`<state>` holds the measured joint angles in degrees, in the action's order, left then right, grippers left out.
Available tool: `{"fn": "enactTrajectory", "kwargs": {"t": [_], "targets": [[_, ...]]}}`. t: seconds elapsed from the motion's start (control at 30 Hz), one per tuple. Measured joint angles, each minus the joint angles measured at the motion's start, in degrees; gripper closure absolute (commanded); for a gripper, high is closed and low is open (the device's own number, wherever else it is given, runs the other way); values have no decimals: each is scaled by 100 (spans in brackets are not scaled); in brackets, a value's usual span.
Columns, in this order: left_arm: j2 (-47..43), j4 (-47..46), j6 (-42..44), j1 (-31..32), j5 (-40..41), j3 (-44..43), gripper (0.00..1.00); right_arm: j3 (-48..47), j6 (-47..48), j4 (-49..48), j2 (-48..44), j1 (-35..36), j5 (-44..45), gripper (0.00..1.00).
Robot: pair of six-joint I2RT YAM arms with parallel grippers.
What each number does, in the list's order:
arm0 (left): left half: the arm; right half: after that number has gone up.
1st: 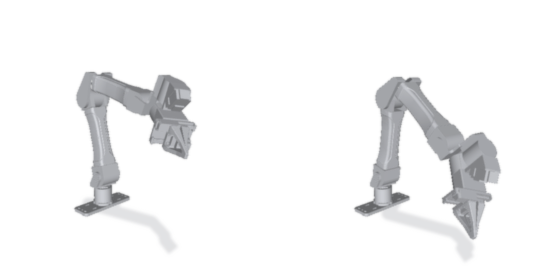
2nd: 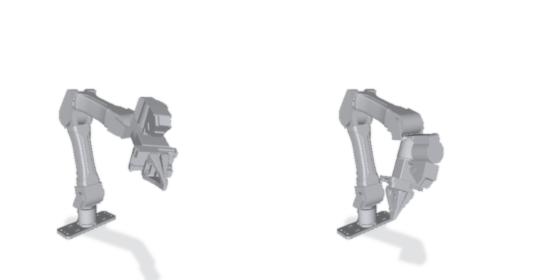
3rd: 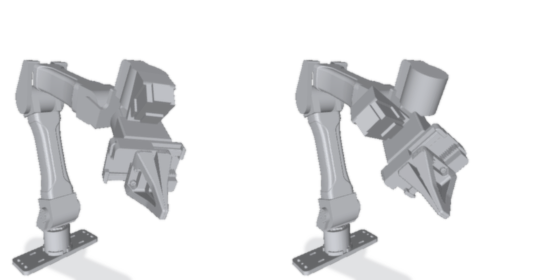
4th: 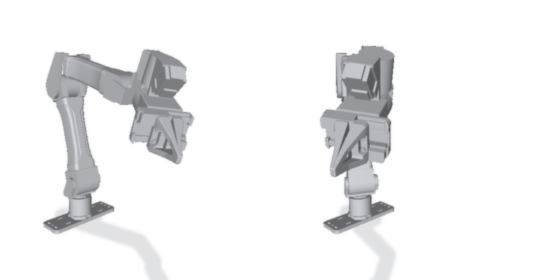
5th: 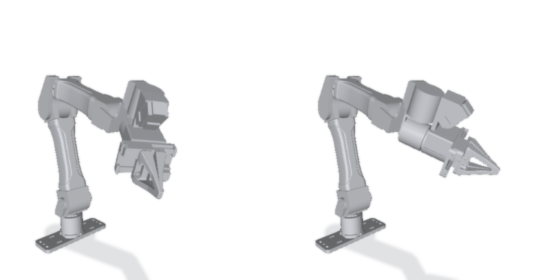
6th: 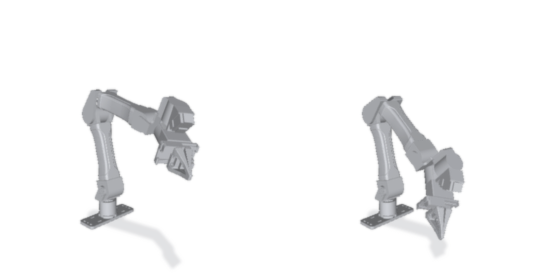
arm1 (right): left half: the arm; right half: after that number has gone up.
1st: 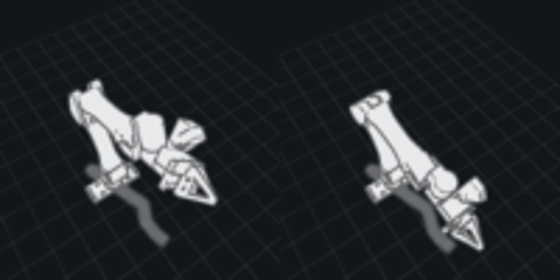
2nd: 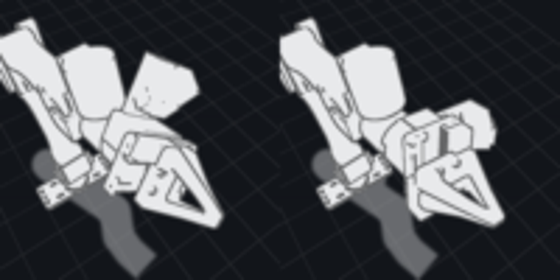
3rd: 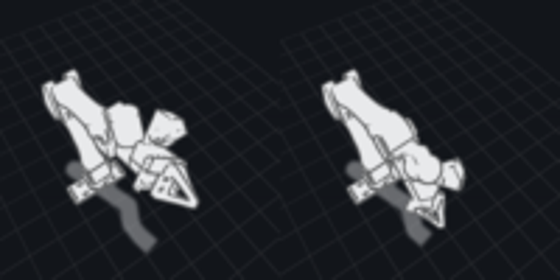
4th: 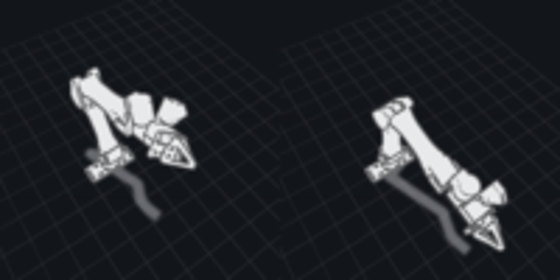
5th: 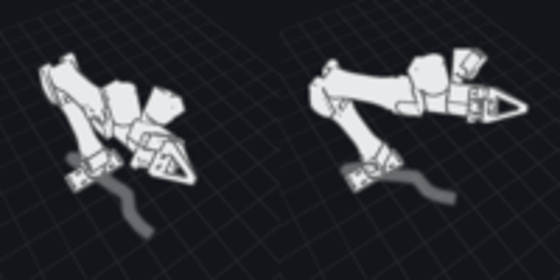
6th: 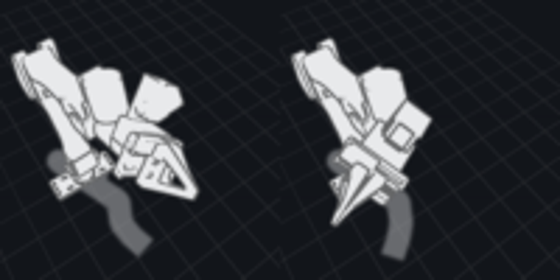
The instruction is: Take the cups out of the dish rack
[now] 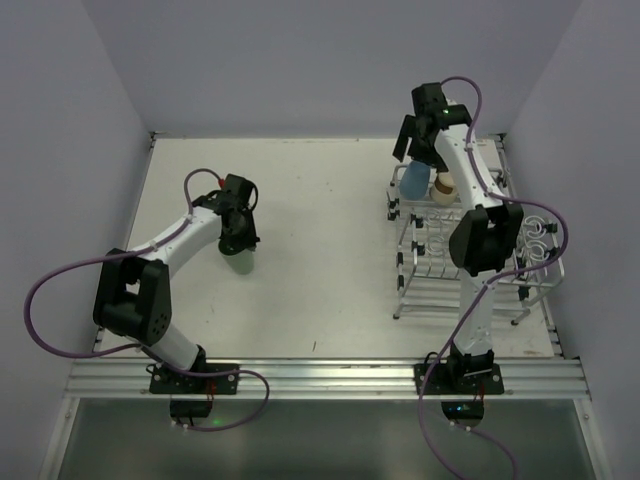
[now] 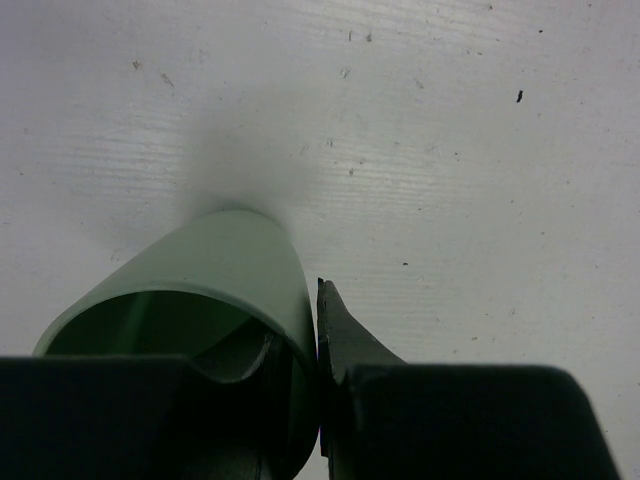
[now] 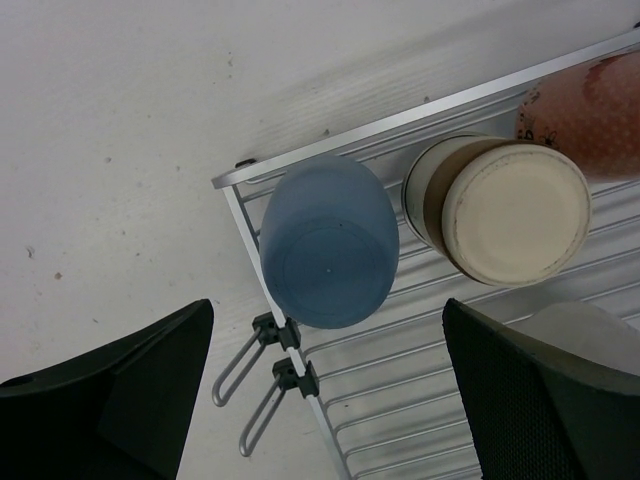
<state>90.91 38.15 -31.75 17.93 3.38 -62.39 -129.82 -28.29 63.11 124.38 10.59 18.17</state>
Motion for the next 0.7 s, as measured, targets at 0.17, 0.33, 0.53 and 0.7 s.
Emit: {"fn": "enactTrajectory", "kwargs": {"t": [0.17, 0.33, 0.53, 0.7], "targets": [[-7, -17, 11, 0, 4, 4, 84, 0, -70, 7, 105, 0, -203, 2], [-17, -42, 39, 0, -11, 26, 70, 0, -131, 17, 282, -2, -286, 3], [-72, -63, 68, 0, -52, 39, 58, 50, -170, 2, 387, -13, -256, 4], [-219, -96, 94, 0, -83, 42, 49, 101, -210, -17, 387, -35, -240, 5]]}}
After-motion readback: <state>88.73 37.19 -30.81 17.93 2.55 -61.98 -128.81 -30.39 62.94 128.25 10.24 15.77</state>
